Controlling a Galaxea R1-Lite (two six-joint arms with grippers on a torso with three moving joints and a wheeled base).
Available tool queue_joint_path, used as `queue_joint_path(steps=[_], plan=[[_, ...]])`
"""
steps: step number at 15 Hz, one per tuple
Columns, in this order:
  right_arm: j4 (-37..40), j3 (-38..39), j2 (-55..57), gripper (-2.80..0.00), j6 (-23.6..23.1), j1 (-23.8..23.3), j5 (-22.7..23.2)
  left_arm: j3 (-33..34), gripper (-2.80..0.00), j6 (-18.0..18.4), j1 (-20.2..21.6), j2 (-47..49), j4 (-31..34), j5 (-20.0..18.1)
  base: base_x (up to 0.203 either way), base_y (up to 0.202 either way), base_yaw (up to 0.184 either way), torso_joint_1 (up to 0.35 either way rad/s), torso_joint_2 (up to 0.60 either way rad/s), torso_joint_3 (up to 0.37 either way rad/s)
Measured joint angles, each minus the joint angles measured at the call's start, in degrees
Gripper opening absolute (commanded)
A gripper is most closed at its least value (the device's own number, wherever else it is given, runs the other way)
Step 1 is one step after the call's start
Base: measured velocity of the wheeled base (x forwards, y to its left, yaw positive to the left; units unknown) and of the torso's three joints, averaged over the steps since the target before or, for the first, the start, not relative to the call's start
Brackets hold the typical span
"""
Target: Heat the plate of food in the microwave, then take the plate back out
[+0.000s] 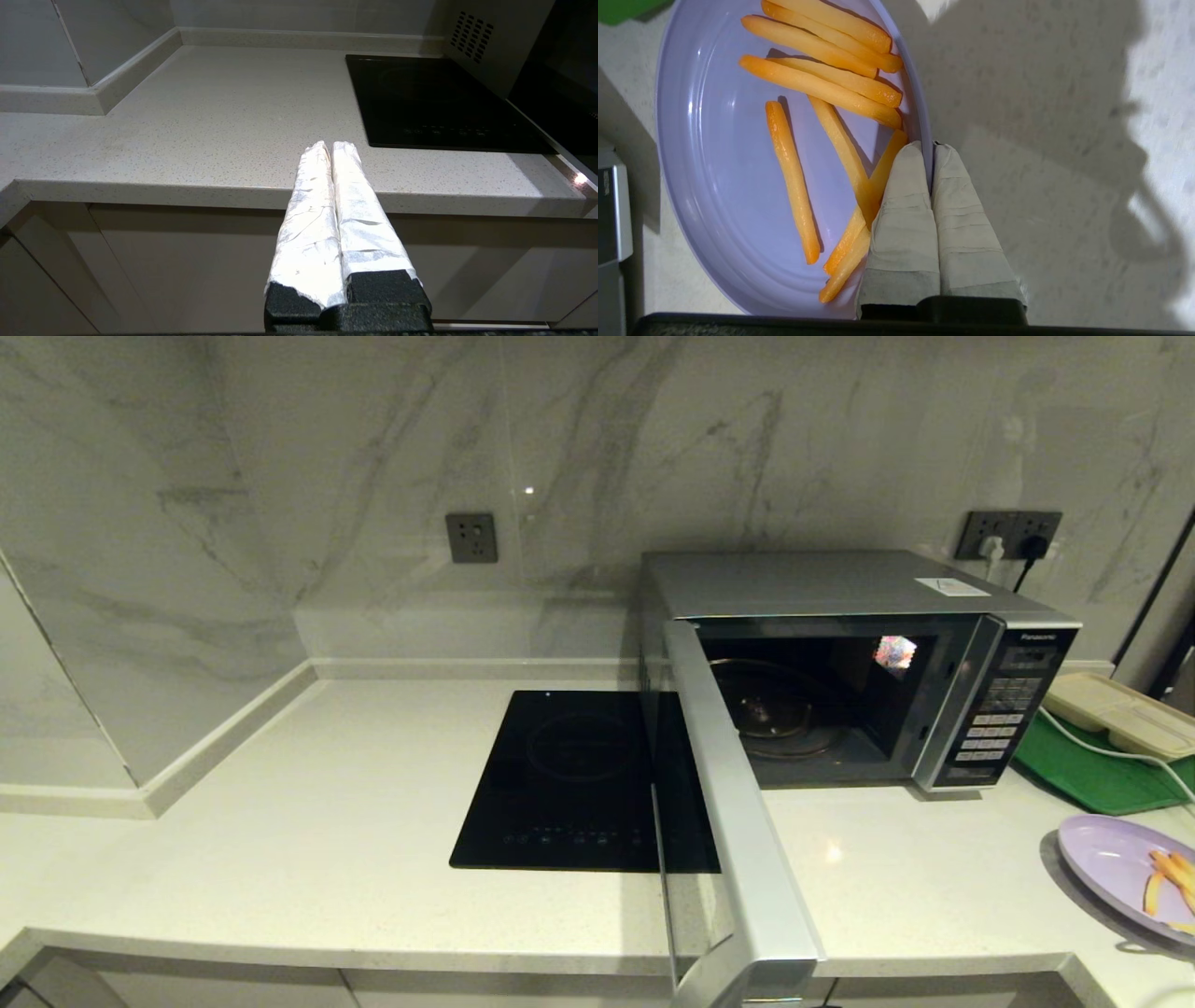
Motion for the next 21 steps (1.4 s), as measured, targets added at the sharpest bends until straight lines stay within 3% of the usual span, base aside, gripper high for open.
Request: queue_joint_path(steps=[21], plan=[[-1.8, -0.9, 2.5, -2.8, -3.2, -1.6, -0.1, 0.0, -2.8, 0.0, 0.0, 0.0, 0.0, 0.0, 0.0, 0.0, 0.0, 0.0, 0.0, 0.0]])
